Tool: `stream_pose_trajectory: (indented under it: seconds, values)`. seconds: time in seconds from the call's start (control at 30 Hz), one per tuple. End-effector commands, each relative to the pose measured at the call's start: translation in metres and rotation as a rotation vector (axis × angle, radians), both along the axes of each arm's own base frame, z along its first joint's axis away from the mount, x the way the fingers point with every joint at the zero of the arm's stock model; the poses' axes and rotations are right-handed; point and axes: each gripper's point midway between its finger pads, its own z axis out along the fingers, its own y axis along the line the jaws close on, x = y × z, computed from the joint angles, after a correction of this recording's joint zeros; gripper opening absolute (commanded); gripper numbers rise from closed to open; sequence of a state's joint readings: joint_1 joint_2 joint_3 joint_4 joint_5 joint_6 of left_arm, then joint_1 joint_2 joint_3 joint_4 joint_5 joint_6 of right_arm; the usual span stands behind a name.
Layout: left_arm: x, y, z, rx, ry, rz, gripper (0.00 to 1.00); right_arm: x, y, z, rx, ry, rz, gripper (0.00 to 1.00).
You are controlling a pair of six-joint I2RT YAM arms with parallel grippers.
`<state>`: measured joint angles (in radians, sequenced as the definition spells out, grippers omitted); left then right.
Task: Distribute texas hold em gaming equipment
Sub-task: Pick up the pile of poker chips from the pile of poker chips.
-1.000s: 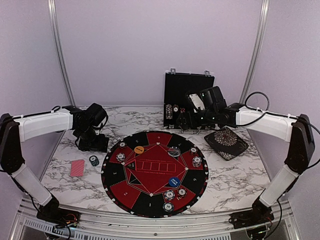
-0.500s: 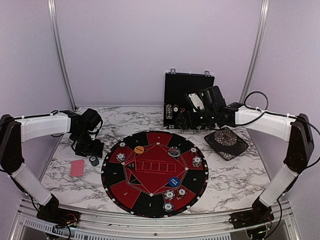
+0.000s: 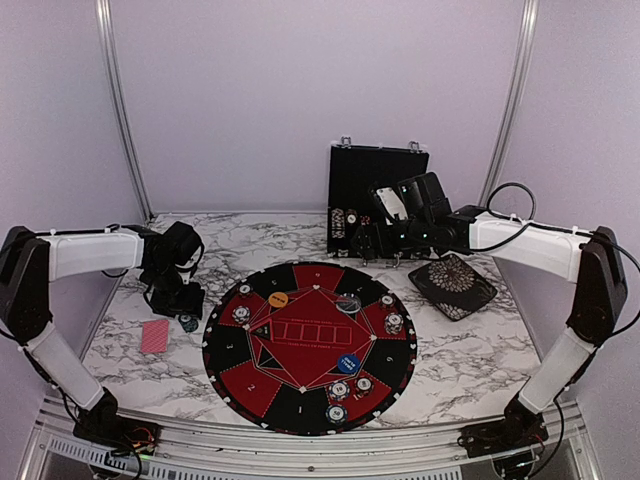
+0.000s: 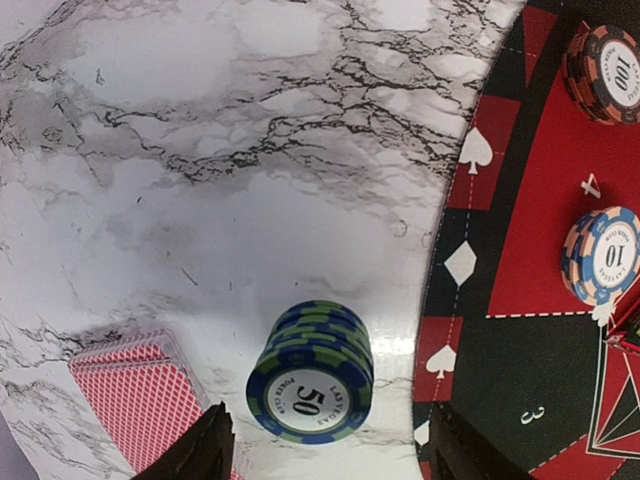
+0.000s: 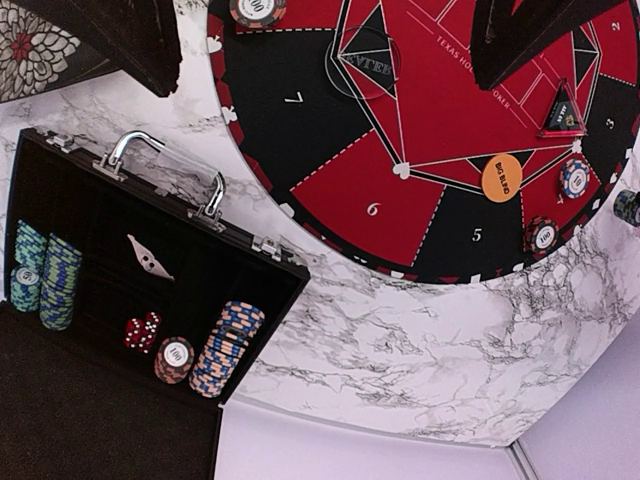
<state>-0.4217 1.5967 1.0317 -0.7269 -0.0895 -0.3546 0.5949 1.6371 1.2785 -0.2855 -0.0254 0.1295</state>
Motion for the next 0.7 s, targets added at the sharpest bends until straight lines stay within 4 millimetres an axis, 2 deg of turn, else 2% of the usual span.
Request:
stream_pose_trajectory:
  seconds: [0.0, 0.67]
  values:
    - [-0.001, 0.002, -0.011, 0.003, 0.025, -0.004, 0.67, 0.01, 0.002, 0.018, 0.022, -0.04, -0.005, 0.98]
    - [0.002, 0.006, -0.025, 0.012, 0.049, -0.002, 0.54, 0.011, 0.001, 0.017, 0.016, -0.039, -0.012, 0.98]
